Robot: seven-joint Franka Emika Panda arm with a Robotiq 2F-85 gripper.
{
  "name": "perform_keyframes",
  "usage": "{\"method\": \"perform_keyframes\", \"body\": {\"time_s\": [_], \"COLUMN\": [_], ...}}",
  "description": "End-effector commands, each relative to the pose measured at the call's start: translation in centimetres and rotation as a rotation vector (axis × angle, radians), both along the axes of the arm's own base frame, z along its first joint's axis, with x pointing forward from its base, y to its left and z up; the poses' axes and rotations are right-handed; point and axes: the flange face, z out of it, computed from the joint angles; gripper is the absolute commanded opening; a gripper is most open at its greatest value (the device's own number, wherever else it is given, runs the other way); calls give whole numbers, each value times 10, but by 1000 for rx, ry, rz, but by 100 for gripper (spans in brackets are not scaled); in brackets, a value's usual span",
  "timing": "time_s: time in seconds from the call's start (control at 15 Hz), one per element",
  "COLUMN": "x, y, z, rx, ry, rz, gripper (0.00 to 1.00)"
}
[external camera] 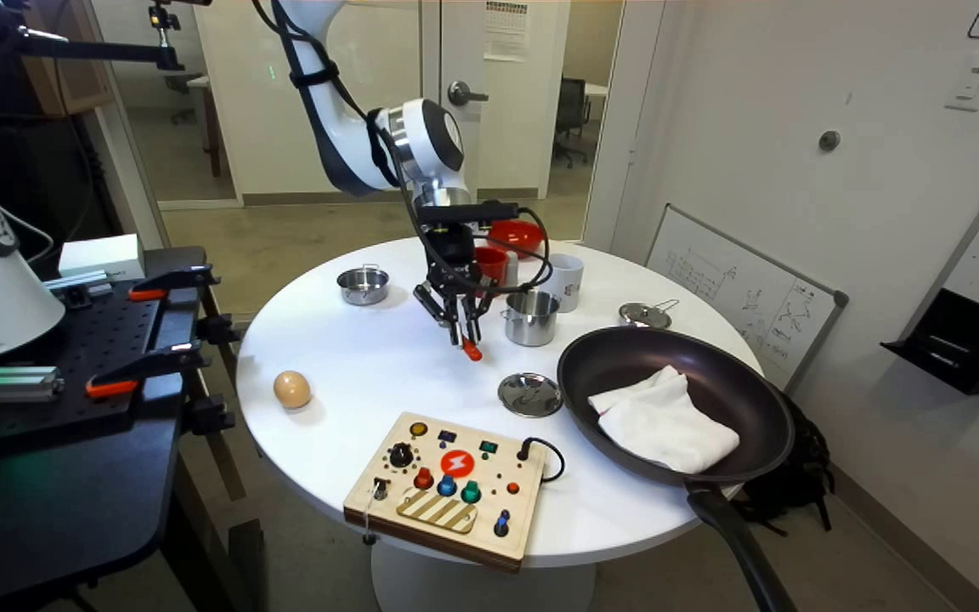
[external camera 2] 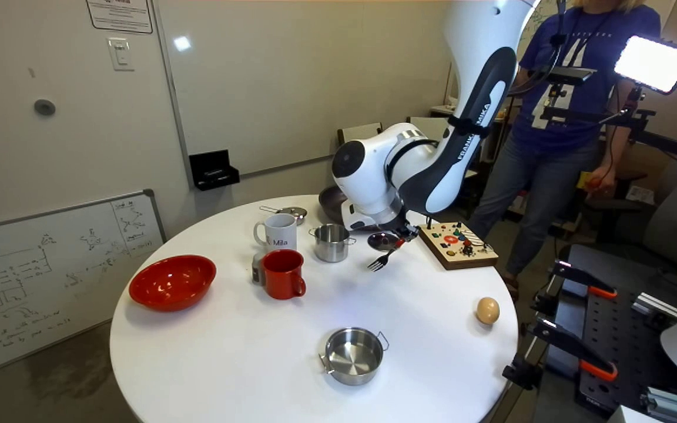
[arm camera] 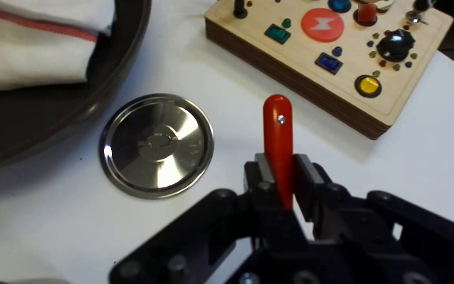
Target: Move the fork to the right
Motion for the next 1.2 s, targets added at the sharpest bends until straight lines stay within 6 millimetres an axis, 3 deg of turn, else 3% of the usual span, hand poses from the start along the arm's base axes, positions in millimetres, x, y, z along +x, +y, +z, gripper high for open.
{"method": "perform_keyframes", "body": {"time_s": [0.0,0.47,0.87,1.13], "x": [-7,-23,-31,-41], "y": [-2,-3,28,45], "z": [4,36,50,51], "rx": [54,-70,-359,-571], "ry": [39,15,-104,-105], "rz": [171,119,-64,-86], "gripper": [7,7,8,7]}}
